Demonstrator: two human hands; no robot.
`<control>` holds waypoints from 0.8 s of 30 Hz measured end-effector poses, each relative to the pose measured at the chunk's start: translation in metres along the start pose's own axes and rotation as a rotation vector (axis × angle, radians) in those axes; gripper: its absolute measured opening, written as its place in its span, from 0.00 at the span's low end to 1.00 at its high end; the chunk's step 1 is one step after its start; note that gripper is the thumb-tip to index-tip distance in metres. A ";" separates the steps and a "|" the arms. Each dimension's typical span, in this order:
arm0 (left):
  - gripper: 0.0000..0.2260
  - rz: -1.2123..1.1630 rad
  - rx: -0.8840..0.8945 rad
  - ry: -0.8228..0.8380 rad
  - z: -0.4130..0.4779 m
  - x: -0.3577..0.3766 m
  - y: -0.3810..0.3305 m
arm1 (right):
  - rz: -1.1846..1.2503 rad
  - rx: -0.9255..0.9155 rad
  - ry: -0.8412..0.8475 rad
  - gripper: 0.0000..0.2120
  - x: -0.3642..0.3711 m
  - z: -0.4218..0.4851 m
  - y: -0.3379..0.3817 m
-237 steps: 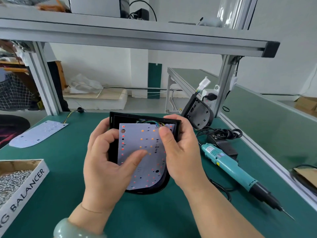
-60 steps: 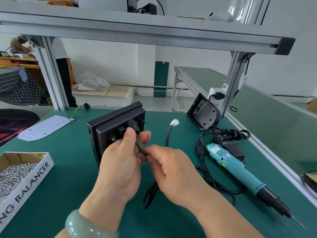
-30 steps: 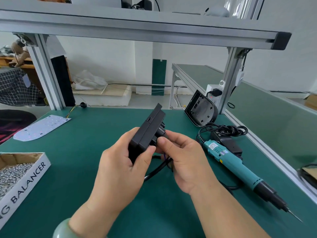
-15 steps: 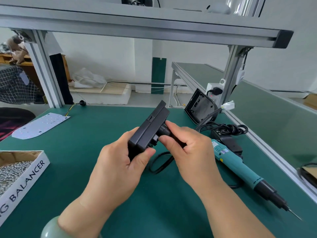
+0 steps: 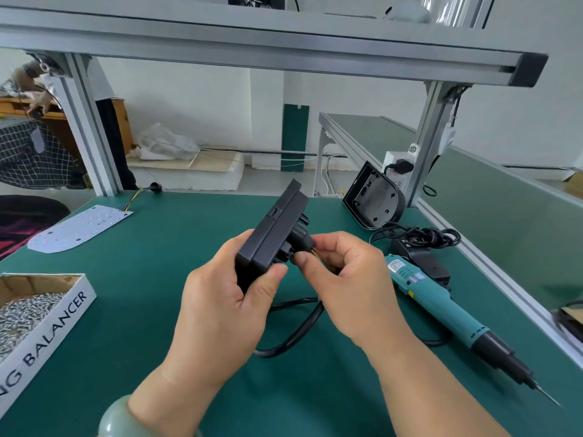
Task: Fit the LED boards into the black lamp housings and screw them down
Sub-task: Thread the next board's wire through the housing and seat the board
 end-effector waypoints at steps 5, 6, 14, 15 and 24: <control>0.14 -0.006 0.006 -0.005 -0.001 0.003 -0.003 | 0.119 0.051 -0.048 0.05 0.002 0.000 -0.003; 0.14 -0.008 0.002 -0.006 -0.001 0.003 -0.002 | 0.202 0.062 -0.056 0.07 0.005 -0.001 -0.003; 0.13 0.037 -0.008 0.040 0.000 -0.003 0.001 | 0.399 -0.014 -0.060 0.20 0.011 -0.002 -0.001; 0.14 0.036 -0.010 0.044 0.000 -0.003 0.000 | 0.379 -0.041 -0.062 0.21 0.010 -0.002 0.001; 0.19 0.026 -0.002 0.046 -0.001 0.003 -0.002 | 0.898 0.140 -0.208 0.11 0.028 -0.005 0.002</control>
Point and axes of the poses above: each hand's wrist, its own z-axis towards the middle knuckle, its own x-axis out of the palm, y = z × x, the point moved 1 cm from there along z, towards the middle knuckle, and after that the axes turned 7 degrees about y, right-handed, at the moved point
